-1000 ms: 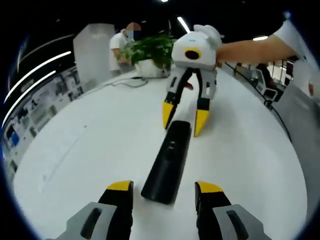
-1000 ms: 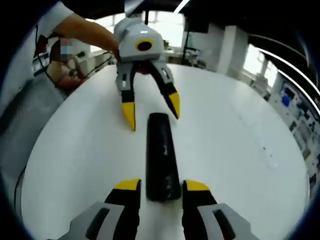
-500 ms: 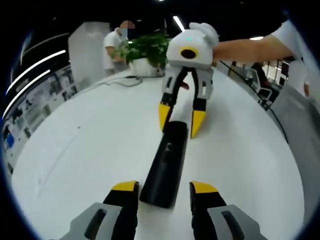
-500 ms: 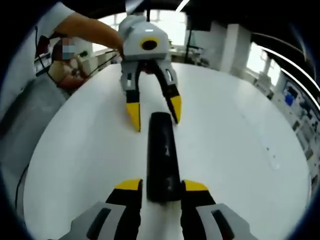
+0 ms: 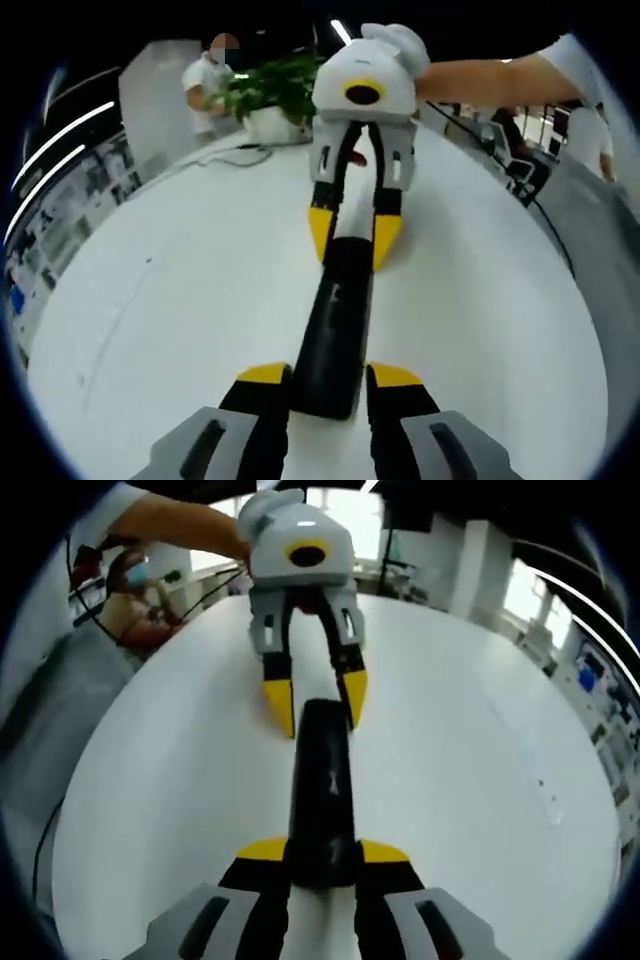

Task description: Press the specified remote control buttons in sequence, fully releasing each button before pressing the next.

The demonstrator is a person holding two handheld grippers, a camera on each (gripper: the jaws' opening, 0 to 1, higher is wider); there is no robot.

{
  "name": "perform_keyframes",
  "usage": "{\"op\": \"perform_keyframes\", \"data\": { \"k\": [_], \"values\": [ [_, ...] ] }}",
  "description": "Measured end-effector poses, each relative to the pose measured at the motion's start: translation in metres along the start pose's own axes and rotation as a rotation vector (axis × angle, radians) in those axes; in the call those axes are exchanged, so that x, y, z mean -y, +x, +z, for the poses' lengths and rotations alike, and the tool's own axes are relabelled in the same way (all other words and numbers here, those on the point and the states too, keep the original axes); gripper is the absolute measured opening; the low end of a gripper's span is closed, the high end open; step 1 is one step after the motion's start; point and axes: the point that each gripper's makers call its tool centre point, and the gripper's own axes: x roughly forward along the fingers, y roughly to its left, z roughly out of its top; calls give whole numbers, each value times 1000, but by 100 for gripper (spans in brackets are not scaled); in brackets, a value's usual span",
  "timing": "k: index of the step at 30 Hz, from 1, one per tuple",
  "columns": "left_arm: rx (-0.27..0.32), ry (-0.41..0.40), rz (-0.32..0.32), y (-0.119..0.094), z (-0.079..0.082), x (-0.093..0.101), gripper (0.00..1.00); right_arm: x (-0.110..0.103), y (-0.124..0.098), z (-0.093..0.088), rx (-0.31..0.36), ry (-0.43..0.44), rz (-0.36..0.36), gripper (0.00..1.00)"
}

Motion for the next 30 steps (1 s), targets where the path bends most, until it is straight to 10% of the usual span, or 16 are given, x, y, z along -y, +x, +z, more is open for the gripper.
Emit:
{"op": "perform_keyframes", "data": {
  "k": [30],
  "values": [
    [-74, 119, 32, -15, 20, 17, 23, -10, -19, 6, -39, 10, -49, 19]
  ]
}}
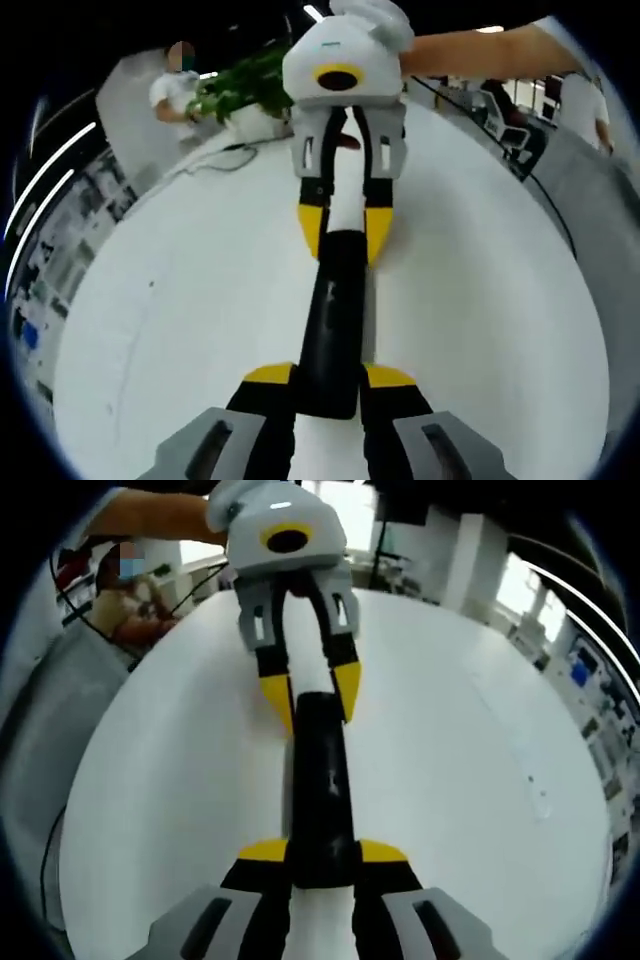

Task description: Press the specified remote control buttons in sequence, fully releasing each button before pressing the next.

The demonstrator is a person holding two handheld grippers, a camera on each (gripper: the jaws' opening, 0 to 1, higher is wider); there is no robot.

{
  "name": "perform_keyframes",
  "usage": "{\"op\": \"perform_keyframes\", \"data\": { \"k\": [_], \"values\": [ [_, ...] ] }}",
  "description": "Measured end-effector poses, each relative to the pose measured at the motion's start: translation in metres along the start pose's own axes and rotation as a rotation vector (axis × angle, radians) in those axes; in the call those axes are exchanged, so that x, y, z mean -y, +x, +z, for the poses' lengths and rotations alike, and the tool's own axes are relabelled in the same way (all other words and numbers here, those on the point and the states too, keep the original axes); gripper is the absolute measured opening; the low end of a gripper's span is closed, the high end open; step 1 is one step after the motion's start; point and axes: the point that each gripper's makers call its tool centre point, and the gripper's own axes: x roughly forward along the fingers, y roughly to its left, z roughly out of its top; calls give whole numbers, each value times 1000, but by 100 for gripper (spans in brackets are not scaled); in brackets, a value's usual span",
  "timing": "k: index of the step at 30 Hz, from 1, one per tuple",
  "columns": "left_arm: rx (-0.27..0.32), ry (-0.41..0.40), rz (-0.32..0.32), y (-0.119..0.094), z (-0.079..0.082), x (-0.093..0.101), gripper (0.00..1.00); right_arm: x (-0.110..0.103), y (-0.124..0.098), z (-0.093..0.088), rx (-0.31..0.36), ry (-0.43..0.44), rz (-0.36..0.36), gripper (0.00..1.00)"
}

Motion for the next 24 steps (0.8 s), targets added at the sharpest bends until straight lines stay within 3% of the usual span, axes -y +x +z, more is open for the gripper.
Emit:
{"op": "perform_keyframes", "data": {
  "k": [10, 24],
  "values": [
    [13, 7, 24, -18, 12, 23, 23, -27, -21, 11, -9, -27, -21, 19],
    [10, -4, 10, -32, 16, 92, 23, -99, -27, 11, -14, -34, -1, 19]
  ]
}}
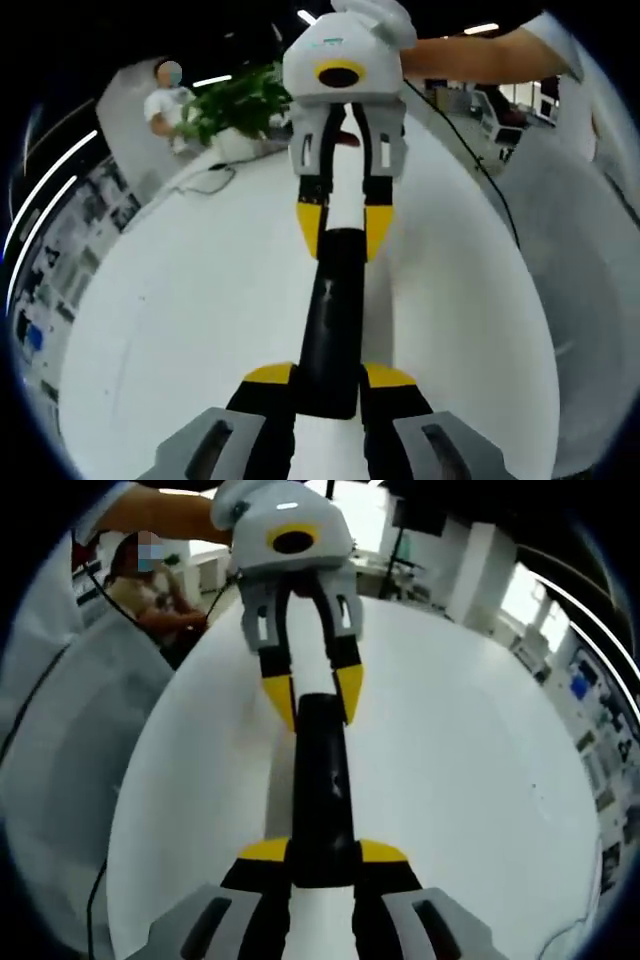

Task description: Press the specified remote control buttons in sequence, fully releasing each button before pressing the next.

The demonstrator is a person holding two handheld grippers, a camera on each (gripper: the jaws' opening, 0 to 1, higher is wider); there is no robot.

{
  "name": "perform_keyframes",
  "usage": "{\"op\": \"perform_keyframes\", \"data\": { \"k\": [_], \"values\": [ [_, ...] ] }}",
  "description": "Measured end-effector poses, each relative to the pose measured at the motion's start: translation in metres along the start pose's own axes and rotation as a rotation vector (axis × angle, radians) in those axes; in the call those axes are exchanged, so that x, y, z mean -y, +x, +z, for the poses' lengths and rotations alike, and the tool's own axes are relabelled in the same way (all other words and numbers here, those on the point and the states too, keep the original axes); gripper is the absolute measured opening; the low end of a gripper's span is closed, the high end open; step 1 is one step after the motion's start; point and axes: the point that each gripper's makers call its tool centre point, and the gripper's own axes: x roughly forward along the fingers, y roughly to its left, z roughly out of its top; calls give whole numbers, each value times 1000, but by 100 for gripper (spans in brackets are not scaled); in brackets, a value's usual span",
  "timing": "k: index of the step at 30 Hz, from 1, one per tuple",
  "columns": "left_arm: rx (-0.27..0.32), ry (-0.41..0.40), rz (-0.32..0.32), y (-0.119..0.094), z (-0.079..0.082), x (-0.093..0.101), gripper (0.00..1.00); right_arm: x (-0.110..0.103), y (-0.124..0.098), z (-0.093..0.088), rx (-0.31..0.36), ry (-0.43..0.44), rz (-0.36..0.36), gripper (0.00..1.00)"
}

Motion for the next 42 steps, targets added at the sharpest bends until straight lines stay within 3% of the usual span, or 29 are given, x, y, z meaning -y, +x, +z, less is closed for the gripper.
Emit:
{"op": "perform_keyframes", "data": {
  "k": [14, 19, 29, 42],
  "values": [
    [-48, -9, -27, 0, -14, 72, 23, -65, 15, -2, 2, 15, 21, 20],
    [-55, -33, -42, 5, -21, 88, 23, -84, 23, -6, -9, 12, 45, 20],
    [-86, -47, -56, 5, -31, 99, 23, -94, 32, -4, -7, 14, 60, 20],
    [-93, -45, -66, 10, -32, 103, 23, -98, 35, -11, -21, 21, 77, 20]
  ]
}}
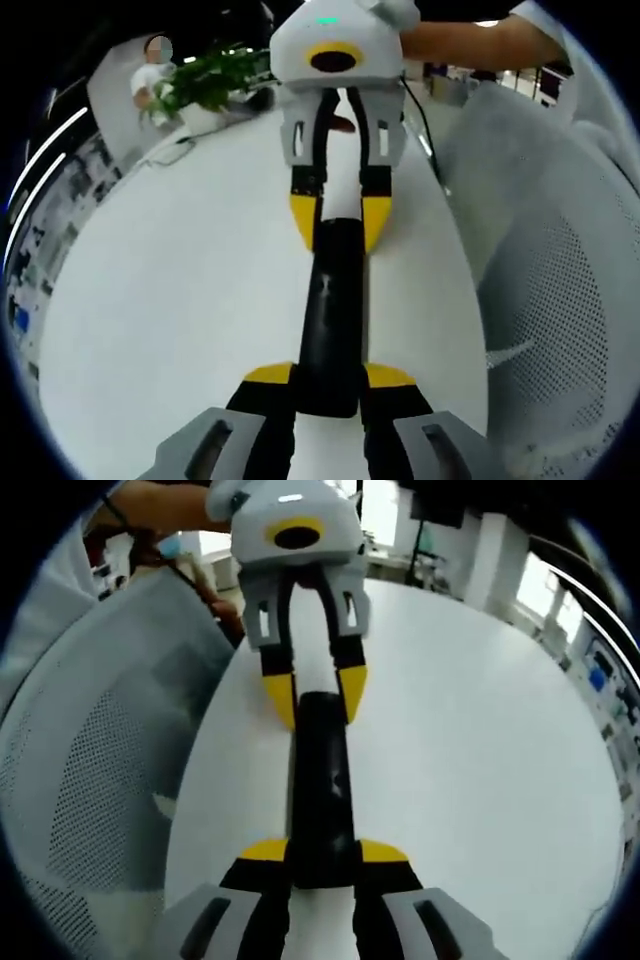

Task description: Press the specified remote control buttons in sequence, fully releasing each button before pressing the next.

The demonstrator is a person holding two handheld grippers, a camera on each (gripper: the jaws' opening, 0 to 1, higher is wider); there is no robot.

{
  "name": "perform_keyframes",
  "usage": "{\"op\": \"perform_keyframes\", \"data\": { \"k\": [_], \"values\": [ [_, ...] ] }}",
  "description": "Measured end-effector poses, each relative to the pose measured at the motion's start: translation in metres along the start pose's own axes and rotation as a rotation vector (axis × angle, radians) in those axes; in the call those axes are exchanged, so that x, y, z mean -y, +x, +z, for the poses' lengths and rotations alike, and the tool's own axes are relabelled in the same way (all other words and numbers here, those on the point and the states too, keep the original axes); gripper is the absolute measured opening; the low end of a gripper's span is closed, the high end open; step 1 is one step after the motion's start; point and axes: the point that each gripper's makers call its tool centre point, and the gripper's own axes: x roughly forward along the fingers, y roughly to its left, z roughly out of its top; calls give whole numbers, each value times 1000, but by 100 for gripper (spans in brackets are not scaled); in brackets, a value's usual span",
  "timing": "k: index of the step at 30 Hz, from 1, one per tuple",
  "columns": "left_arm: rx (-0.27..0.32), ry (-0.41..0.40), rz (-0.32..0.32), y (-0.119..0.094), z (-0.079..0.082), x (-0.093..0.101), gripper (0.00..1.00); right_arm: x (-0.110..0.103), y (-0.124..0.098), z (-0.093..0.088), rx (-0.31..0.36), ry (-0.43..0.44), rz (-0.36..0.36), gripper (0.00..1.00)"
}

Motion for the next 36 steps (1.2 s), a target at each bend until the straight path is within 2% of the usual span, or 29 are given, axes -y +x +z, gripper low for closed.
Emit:
{"op": "perform_keyframes", "data": {
  "k": [7, 13, 26, 36],
  "values": [
    [7, -26, -7, 1, 0, 0, 23, 0, 0, 0, 4, 4, 5, 20],
    [9, -12, -3, 1, 0, 1, 23, -1, 1, 0, -13, -31, -2, 21],
    [30, 0, 10, 0, -1, 0, 23, -1, -1, -1, -27, -29, -1, 21],
    [36, 10, 15, 0, -1, 0, 23, -1, -1, -1, -1, -19, -10, 21]
  ]
}}
